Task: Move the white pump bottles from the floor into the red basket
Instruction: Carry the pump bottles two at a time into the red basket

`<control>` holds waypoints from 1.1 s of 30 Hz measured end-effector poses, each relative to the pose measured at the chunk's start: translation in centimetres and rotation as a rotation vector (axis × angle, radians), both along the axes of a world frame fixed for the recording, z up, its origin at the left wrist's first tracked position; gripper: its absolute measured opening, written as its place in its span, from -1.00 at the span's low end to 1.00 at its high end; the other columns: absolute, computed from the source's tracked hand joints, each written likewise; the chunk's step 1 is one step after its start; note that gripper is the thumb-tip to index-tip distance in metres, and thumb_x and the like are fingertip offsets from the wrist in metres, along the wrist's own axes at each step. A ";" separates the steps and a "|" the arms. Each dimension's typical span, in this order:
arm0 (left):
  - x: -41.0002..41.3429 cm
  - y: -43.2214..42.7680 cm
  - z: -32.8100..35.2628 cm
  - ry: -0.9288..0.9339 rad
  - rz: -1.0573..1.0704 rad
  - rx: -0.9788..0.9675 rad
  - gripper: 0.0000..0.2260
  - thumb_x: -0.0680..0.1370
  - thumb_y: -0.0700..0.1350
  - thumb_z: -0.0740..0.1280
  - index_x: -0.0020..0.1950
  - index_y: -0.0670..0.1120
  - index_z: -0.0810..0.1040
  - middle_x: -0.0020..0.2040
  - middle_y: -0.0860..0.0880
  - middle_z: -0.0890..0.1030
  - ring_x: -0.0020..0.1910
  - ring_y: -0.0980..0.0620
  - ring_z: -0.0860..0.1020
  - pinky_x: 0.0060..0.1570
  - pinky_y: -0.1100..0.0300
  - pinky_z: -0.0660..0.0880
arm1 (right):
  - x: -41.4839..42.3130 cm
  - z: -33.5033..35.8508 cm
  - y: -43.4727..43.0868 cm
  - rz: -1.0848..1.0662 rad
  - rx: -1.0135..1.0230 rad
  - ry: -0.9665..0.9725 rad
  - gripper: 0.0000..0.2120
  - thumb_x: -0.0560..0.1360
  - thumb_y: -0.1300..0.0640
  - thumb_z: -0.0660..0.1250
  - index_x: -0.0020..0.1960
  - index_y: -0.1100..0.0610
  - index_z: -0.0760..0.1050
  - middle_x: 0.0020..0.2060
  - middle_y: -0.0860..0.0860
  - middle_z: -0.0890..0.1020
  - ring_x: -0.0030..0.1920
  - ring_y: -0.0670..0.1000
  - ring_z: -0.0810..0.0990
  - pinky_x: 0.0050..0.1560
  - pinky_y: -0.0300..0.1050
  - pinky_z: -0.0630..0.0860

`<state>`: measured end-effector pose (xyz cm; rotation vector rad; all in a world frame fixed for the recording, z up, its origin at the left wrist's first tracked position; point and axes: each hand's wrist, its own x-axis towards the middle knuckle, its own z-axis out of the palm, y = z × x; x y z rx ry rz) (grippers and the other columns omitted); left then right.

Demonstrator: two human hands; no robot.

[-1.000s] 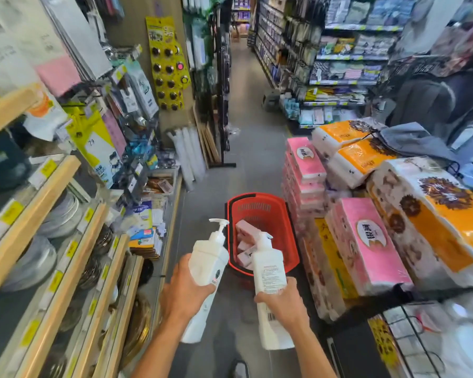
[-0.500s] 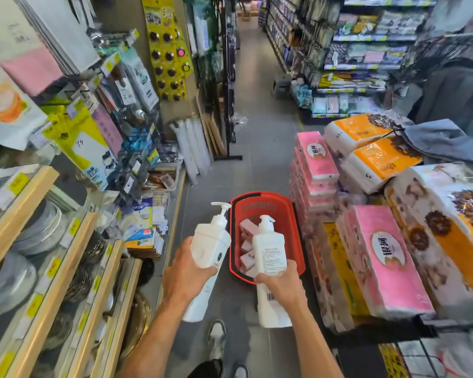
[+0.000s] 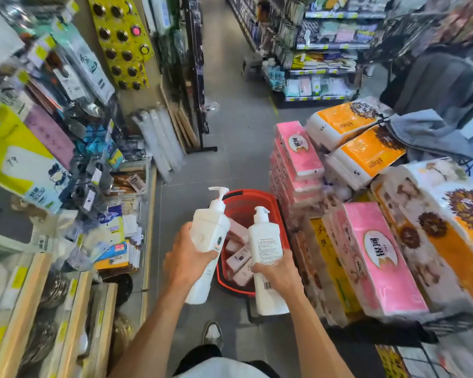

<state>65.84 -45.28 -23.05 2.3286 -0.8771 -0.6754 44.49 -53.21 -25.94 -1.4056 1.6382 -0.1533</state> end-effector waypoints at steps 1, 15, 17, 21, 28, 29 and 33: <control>0.4 -0.8 -0.1 -0.002 -0.009 0.006 -0.26 0.28 0.09 0.57 0.37 0.14 0.29 0.25 0.09 0.54 0.11 -0.10 0.58 0.08 -0.07 0.53 | 0.4 -0.1 -0.4 -0.010 0.002 0.000 -0.22 0.22 -0.14 0.60 0.24 -0.03 0.21 -0.01 -0.13 0.53 -0.05 -0.08 0.57 0.04 0.06 0.58; 0.8 -10.7 -4.1 0.101 -0.166 0.156 -0.24 0.23 0.13 0.53 0.33 0.24 0.22 0.18 0.10 0.59 0.01 -0.13 0.61 0.03 -0.08 0.58 | 0.2 -4.4 -6.6 -0.206 0.148 0.065 -0.25 0.26 -0.13 0.59 0.25 0.00 0.21 -0.03 -0.10 0.53 -0.09 -0.06 0.57 0.02 0.05 0.57; 0.7 -12.0 -4.6 0.071 -0.178 0.173 -0.24 0.27 0.10 0.54 0.36 0.21 0.23 0.22 0.12 0.56 0.04 -0.10 0.61 0.03 -0.01 0.57 | 0.3 -5.2 -7.9 -0.227 0.173 0.057 -0.27 0.29 -0.11 0.59 0.25 0.01 0.20 -0.04 -0.09 0.53 -0.10 -0.05 0.57 0.02 0.04 0.56; -0.1 -14.3 -6.7 0.034 -0.175 0.203 -0.26 0.33 0.11 0.53 0.42 0.16 0.24 0.29 0.11 0.52 0.16 -0.11 0.57 0.08 0.00 0.48 | 0.5 -7.4 -10.3 -0.242 0.198 0.049 -0.30 0.33 -0.08 0.58 0.22 0.00 0.18 -0.08 -0.12 0.50 -0.12 -0.05 0.56 0.01 0.01 0.53; -1.5 -17.2 -13.6 0.130 -0.152 0.245 -0.24 0.32 0.09 0.54 0.44 0.15 0.25 0.31 0.09 0.49 0.24 -0.06 0.52 0.14 0.02 0.44 | 2.4 -13.9 -12.3 -0.301 0.310 0.042 -0.30 0.23 -0.16 0.58 0.20 -0.01 0.28 -0.05 -0.12 0.59 -0.04 0.02 0.63 0.11 0.14 0.58; -1.5 -17.8 -14.7 0.144 -0.152 0.251 -0.23 0.32 0.11 0.54 0.44 0.14 0.25 0.32 0.10 0.48 0.25 -0.04 0.52 0.12 0.03 0.42 | 2.6 -15.2 -12.6 -0.318 0.334 0.033 -0.29 0.18 -0.19 0.59 0.19 -0.02 0.35 -0.06 -0.12 0.64 -0.07 0.01 0.66 0.08 0.14 0.60; -1.7 -20.1 -19.6 0.170 -0.163 0.272 -0.22 0.33 0.11 0.54 0.46 0.10 0.26 0.36 0.10 0.47 0.27 -0.01 0.50 0.06 0.08 0.28 | 2.1 -22.6 -12.8 -0.326 0.382 0.048 -0.26 0.06 -0.29 0.56 0.16 -0.04 0.49 -0.11 -0.11 0.71 -0.15 -0.03 0.72 0.00 0.15 0.66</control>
